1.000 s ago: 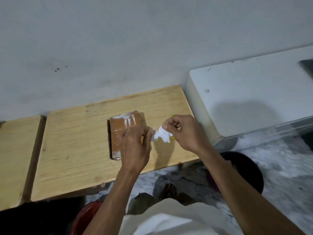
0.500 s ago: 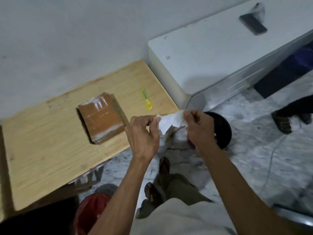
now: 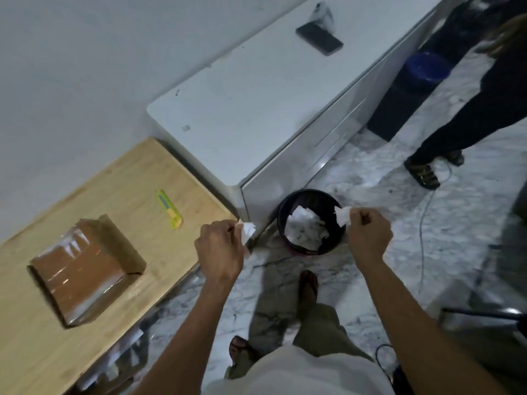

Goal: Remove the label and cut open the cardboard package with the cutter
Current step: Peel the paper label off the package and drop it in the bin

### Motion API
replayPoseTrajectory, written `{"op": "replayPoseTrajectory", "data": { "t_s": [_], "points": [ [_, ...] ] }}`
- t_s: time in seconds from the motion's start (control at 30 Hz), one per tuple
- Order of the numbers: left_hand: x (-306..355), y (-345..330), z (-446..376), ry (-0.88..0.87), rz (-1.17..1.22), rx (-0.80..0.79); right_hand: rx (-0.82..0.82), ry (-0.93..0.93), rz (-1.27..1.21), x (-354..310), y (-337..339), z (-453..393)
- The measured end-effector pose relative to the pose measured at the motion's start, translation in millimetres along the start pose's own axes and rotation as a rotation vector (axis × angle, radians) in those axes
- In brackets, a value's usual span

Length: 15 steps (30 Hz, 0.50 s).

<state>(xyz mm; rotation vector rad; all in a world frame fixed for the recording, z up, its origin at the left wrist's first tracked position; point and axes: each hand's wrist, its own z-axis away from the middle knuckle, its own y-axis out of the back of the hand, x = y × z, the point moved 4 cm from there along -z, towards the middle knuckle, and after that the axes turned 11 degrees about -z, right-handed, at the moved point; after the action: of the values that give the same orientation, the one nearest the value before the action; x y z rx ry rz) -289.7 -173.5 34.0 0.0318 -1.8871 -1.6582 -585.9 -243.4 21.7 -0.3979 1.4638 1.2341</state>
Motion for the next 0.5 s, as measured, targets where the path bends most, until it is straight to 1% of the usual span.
{"op": "replayPoseTrajectory", "data": {
  "t_s": [0.1,0.2,0.3,0.43,0.5],
  "points": [
    [58.9,-51.2,-16.6,-0.027,-0.045,-0.085,-0.018,-0.056,0.052,22.8,-7.0,-38.6],
    [110.7,-97.9,-38.3,-0.071,-0.042,-0.105,-0.031,-0.115,0.096,30.6,-9.9,-81.5],
    [151.7,-148.9,-69.0,-0.032,-0.11,-0.233,-0.043,-0.133,0.194,40.5,-18.7,-129.4],
    [180.3,-212.4,-105.5,0.021,-0.135,-0.317,-0.1,-0.15,0.233,68.9,-48.1,-188.2],
    [184.8,-242.9,-117.7,0.033,-0.161,-0.371,-0.16,-0.163,0.241,83.8,-65.3,-208.8]
  ]
}}
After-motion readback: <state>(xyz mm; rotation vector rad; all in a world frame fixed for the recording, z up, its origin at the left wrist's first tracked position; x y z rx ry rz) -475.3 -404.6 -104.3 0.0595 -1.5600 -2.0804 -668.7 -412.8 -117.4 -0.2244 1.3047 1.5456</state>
